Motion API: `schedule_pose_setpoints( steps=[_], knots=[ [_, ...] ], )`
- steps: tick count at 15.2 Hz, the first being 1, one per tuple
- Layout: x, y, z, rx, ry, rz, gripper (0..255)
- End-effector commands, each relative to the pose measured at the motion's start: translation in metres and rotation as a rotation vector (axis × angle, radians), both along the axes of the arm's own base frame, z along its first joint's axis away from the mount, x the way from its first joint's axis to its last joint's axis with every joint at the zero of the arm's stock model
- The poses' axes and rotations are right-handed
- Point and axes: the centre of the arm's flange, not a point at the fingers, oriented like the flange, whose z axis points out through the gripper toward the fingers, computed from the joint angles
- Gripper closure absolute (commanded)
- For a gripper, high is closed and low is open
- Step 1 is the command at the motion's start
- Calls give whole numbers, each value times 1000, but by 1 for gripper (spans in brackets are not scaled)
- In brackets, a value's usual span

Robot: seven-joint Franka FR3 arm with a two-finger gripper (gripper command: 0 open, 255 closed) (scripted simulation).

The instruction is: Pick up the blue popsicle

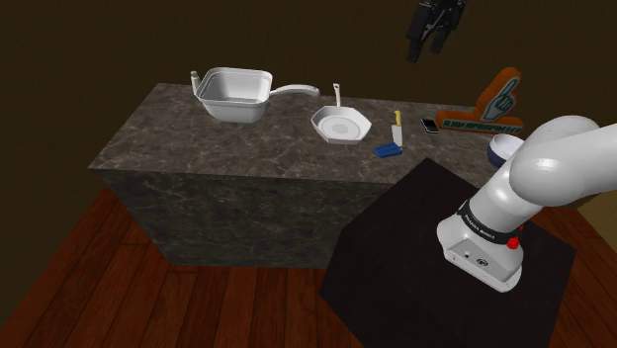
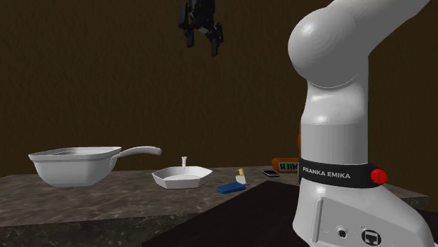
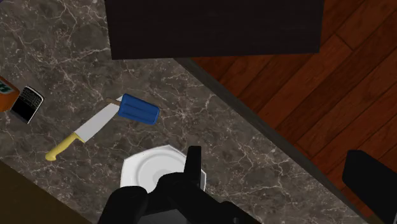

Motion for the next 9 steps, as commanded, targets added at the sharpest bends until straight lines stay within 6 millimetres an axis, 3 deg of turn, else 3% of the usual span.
schedule_pose_setpoints(
  steps=[1,9],
  knots=[
    [0,0,0,0,0,0,0],
    [-6,-53,-90,-8,7,238,0]
  ],
)
